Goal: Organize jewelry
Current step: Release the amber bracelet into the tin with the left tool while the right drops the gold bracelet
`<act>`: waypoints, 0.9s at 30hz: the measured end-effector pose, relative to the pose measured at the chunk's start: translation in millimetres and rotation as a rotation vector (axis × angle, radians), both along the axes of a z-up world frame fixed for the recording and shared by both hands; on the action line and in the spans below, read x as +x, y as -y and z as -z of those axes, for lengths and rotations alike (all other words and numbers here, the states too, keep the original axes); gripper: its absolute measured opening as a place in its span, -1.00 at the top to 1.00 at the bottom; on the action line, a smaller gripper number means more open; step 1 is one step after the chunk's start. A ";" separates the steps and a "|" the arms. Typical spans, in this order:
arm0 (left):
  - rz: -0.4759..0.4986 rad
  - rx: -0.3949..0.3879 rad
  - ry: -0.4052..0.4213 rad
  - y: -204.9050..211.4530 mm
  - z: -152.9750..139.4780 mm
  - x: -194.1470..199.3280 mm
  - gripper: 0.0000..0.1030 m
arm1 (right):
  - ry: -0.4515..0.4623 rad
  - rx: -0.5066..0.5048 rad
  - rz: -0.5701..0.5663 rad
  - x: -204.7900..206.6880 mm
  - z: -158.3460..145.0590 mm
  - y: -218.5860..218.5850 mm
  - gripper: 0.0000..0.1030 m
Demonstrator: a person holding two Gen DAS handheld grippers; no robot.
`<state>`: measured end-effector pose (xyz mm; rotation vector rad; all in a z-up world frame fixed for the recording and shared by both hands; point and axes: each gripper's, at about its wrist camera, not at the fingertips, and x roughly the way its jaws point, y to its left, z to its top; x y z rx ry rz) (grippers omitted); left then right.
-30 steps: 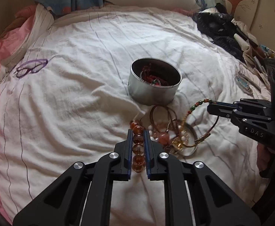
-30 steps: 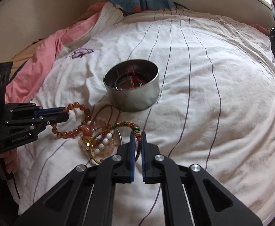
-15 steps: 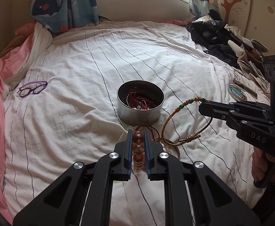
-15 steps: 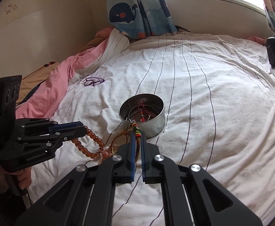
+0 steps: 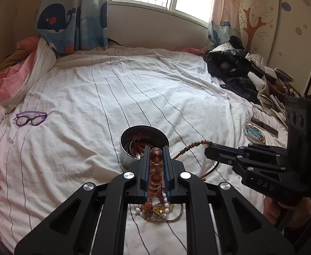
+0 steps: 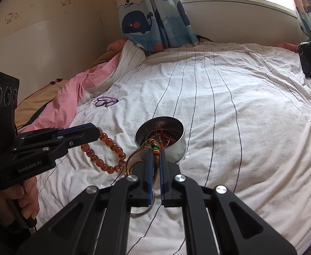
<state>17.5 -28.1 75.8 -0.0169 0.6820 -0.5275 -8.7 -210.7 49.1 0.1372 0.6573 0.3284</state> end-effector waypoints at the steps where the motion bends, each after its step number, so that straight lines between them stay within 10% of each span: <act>1: 0.001 -0.005 0.003 0.4 -1.7 0.9 0.79 | 0.001 -0.001 0.005 0.9 -0.2 0.2 0.88; 23: -0.025 -0.227 -0.034 24.8 11.0 59.7 0.79 | 0.001 0.092 0.115 32.0 1.5 25.5 0.88; 27: -0.141 -0.177 -0.209 9.1 47.3 89.0 0.61 | -0.015 0.101 0.116 43.4 8.0 22.4 0.88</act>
